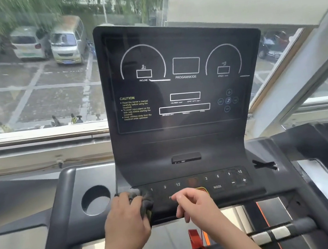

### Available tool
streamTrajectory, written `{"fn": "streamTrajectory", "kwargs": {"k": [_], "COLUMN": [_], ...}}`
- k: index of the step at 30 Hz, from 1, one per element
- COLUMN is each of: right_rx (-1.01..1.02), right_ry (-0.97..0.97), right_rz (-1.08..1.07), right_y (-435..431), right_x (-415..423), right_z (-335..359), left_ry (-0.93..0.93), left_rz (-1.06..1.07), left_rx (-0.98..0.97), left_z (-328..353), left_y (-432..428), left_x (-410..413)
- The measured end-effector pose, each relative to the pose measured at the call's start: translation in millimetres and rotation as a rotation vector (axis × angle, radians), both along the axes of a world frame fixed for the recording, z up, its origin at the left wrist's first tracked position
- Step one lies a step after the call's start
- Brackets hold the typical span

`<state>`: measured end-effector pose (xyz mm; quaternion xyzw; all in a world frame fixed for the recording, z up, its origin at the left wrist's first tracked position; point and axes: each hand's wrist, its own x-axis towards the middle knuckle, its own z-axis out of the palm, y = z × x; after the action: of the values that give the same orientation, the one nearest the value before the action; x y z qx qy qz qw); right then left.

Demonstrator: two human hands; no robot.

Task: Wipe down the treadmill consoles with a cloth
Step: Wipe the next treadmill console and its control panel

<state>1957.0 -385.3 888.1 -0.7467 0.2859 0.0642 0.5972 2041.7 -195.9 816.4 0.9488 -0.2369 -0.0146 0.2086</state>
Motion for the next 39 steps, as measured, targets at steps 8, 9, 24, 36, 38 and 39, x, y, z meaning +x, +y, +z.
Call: {"fn": "streamTrajectory", "kwargs": {"k": [8,9,24,36,38,39], "right_rx": [0.158,0.166,0.295,0.329,0.298,0.29], "right_ry": [0.018,0.02,-0.083,-0.132,-0.149,-0.157], "right_rz": [-0.31,-0.318,-0.572,-0.993,-1.124,-1.19], "right_y": [-6.0,-6.1,-42.6,-85.0,-86.5,-86.6], "right_x": [-24.2,-30.2,-152.6,-455.5,-502.9,-525.1], "right_z": [-10.6,-9.9,8.3,31.8,32.1,33.4], "left_ry": [0.033,0.04,0.408,1.075,1.141,1.178], "left_rz": [0.038,0.038,-0.297,-0.544,-0.622,-0.656], "left_rx": [0.051,0.057,0.054,-0.36,-0.344,-0.326], "left_z": [5.8,6.0,86.4,114.1,113.8,112.1], "left_y": [-30.4,-28.6,-91.3,-218.3,-232.8,-239.3], "left_x": [14.2,10.1,-100.1,-399.0,-445.1,-467.1]}}
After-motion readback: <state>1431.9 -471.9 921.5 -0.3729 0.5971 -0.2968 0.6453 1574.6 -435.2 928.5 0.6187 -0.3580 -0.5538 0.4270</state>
